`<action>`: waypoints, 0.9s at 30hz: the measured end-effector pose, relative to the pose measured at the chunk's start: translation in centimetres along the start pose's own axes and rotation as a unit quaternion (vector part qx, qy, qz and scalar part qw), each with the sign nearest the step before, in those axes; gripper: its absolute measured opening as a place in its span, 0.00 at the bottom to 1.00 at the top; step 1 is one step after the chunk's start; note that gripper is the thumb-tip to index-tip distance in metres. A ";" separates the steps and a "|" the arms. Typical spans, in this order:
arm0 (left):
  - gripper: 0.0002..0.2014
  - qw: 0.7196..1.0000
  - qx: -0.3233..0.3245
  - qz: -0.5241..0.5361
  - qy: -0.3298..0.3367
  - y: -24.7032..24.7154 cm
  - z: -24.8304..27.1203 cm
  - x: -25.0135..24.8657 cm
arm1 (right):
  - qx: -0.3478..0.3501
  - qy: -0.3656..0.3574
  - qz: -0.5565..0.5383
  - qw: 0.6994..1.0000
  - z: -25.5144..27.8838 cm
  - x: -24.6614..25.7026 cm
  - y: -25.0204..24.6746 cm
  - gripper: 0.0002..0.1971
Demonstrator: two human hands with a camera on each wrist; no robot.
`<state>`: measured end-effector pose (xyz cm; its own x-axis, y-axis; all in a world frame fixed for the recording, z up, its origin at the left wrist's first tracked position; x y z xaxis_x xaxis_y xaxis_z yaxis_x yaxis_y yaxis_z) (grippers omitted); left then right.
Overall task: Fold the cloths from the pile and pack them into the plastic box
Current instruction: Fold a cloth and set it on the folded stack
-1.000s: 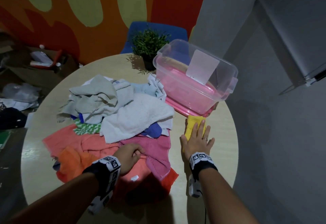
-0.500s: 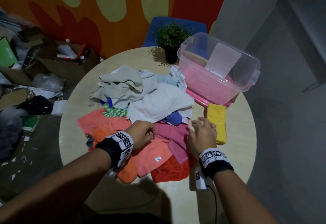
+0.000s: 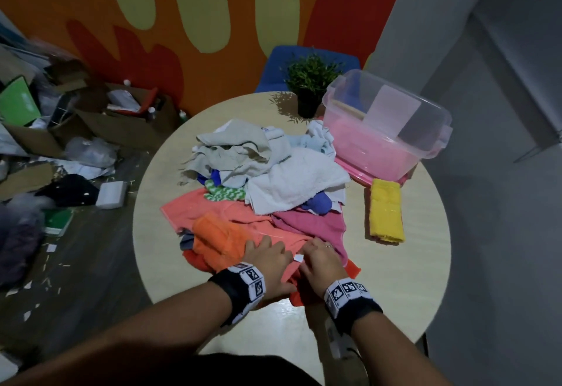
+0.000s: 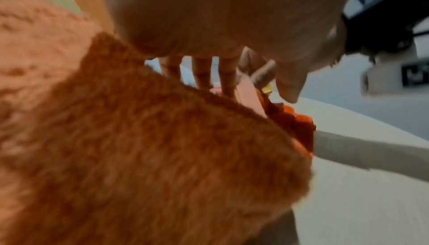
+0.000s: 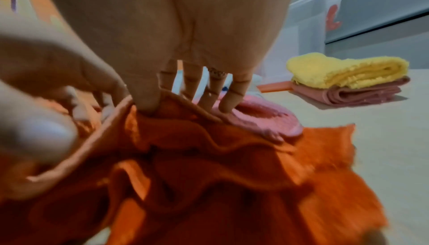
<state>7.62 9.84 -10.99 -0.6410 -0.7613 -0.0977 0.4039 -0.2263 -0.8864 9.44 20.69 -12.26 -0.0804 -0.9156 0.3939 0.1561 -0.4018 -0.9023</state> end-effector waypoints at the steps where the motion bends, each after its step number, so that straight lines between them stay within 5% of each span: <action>1: 0.29 1.000 -0.026 -0.003 -0.006 -0.5 0.1 0.0 | -0.011 0.004 -0.019 1.000 -0.2 0.3 -0.6 0.08; 4: 0.16 0.991 -0.119 0.065 -0.022 -3.3 0.1 1.3 | -0.057 0.012 -0.097 0.994 -0.4 1.6 -3.7 0.09; 8: 0.11 0.942 -0.192 0.276 0.006 -9.0 0.3 3.5 | -0.165 0.031 -0.197 0.966 0.3 2.5 -9.8 0.15; 14: 0.05 0.879 -0.344 0.322 0.069 -18.2 2.2 5.9 | -0.243 0.032 -0.194 0.950 1.2 2.8 -18.1 0.05; 19: 0.14 0.915 -0.302 0.247 0.099 -21.3 1.1 7.5 | -0.327 0.020 -0.197 0.924 2.5 3.7 -24.5 0.08; 23: 0.07 0.956 -0.233 0.139 0.110 -21.7 0.7 8.1 | -0.424 0.017 -0.212 0.880 3.8 3.3 -28.2 0.12; 27: 0.12 0.927 -0.276 0.228 0.112 -23.3 1.3 9.6 | -0.480 0.016 -0.217 0.850 4.7 2.9 -30.5 0.09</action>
<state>-7.16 7.03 9.33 -0.6300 -0.5426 -0.5556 0.3100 0.4802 -0.8205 9.08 30.29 17.24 0.0456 -0.6768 0.7347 -0.7687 -0.4935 -0.4069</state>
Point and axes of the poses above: each hand's wrist, its own z-axis away from the middle knuckle, its own y-axis out of the palm, x = y × z, the point moved 9 cm from there along -z, towards the middle knuckle, and after that the axes turned 3 degrees about -y, right-handed, at the moved point
